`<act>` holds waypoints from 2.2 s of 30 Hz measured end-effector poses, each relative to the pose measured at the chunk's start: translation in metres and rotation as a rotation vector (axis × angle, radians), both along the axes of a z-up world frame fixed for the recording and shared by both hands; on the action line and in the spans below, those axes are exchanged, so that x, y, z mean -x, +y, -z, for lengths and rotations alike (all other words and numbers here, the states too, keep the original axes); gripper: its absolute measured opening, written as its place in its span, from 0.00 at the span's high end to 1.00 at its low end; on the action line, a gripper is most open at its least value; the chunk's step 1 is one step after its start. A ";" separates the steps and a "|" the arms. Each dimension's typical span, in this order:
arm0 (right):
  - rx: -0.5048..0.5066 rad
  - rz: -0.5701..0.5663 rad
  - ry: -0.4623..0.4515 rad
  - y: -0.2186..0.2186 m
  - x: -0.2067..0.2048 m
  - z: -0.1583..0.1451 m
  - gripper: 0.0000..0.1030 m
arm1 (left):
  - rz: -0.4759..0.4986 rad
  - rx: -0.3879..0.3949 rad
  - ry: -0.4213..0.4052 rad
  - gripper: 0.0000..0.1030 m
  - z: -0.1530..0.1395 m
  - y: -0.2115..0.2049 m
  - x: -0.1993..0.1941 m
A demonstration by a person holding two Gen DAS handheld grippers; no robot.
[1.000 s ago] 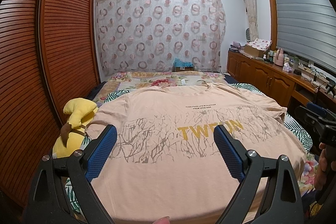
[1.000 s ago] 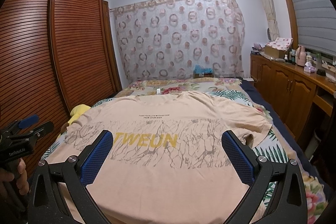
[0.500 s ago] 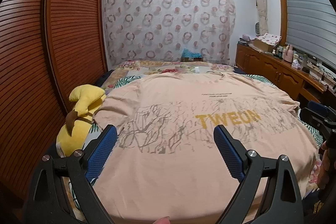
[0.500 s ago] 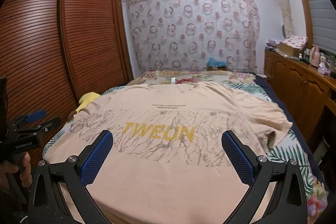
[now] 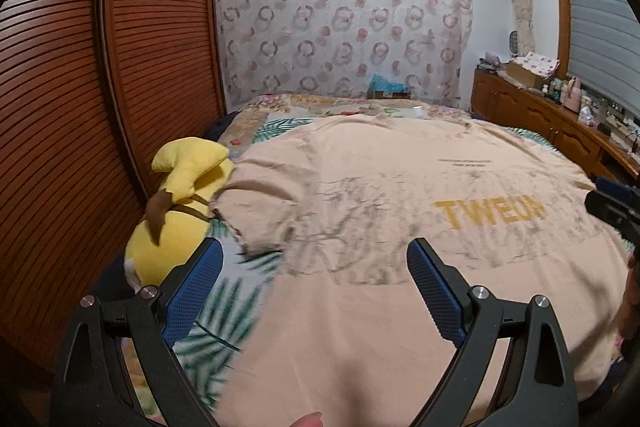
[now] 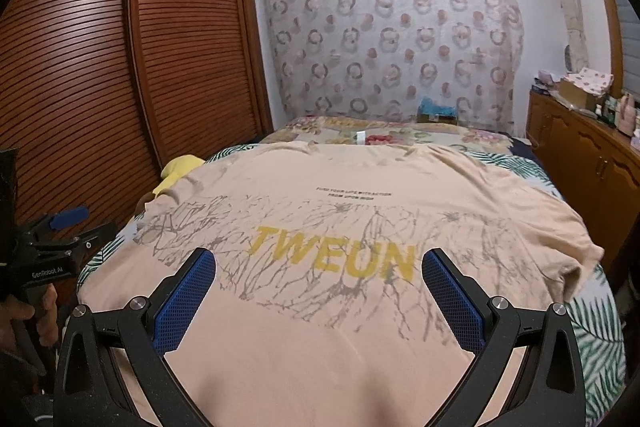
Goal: Fold small clothes
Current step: 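Move the left tool toward the shirt side edge near the plush toy, then grasp the shirt side edge with the left gripper and lift it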
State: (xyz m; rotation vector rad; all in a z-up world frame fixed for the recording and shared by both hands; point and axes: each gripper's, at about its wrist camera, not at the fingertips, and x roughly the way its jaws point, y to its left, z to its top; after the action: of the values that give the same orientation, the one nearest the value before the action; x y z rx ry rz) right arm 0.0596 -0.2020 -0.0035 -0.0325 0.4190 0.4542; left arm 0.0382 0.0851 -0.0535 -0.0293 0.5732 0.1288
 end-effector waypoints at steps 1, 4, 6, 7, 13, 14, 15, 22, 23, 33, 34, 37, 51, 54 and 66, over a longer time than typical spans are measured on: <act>0.002 -0.011 0.005 0.001 -0.006 -0.001 0.00 | -0.005 -0.005 0.005 0.09 0.000 0.006 -0.003; -0.007 -0.076 0.027 0.005 -0.020 -0.004 0.01 | -0.028 -0.018 0.015 0.09 -0.001 0.024 -0.012; -0.001 -0.094 0.042 0.006 -0.031 -0.005 0.02 | -0.034 -0.011 0.021 0.09 -0.001 0.035 -0.018; 0.002 -0.108 0.056 0.006 -0.037 -0.004 0.04 | -0.034 -0.002 0.025 0.09 -0.002 0.042 -0.022; 0.026 -0.158 0.135 0.007 -0.077 -0.004 0.05 | -0.016 0.076 0.086 0.09 0.005 0.077 -0.045; 0.033 -0.164 0.144 0.007 -0.084 -0.005 0.05 | -0.007 0.090 0.101 0.09 0.008 0.081 -0.049; 0.039 -0.169 0.150 0.009 -0.089 -0.006 0.05 | 0.000 0.099 0.115 0.09 0.010 0.083 -0.053; 0.082 -0.211 0.209 0.035 -0.130 -0.016 0.05 | 0.017 0.181 0.209 0.22 0.025 0.102 -0.084; 0.087 -0.215 0.211 0.038 -0.134 -0.018 0.05 | 0.013 0.192 0.220 0.26 0.027 0.105 -0.089; 0.120 -0.243 0.263 0.069 -0.192 -0.020 0.05 | -0.017 0.321 0.331 0.52 0.049 0.138 -0.128; 0.125 -0.249 0.270 0.072 -0.197 -0.019 0.05 | -0.022 0.330 0.340 0.55 0.052 0.140 -0.131; 0.134 -0.262 0.285 0.078 -0.207 -0.014 0.05 | -0.020 0.380 0.341 0.64 0.055 0.146 -0.134; 0.124 -0.256 0.295 0.064 -0.212 -0.004 0.05 | 0.039 0.214 0.200 0.96 -0.008 0.117 -0.139; 0.120 -0.241 0.295 0.057 -0.209 -0.003 0.05 | 0.110 0.212 0.178 0.96 -0.025 0.100 -0.153; 0.091 -0.141 0.264 0.031 -0.186 -0.012 0.05 | 0.434 0.190 0.148 0.96 -0.066 -0.005 -0.184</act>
State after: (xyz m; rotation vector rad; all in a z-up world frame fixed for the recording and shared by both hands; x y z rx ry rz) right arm 0.2459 -0.1706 0.0088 -0.0909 0.6995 0.5809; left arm 0.2217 0.0797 0.0124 -0.0792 0.7261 -0.3485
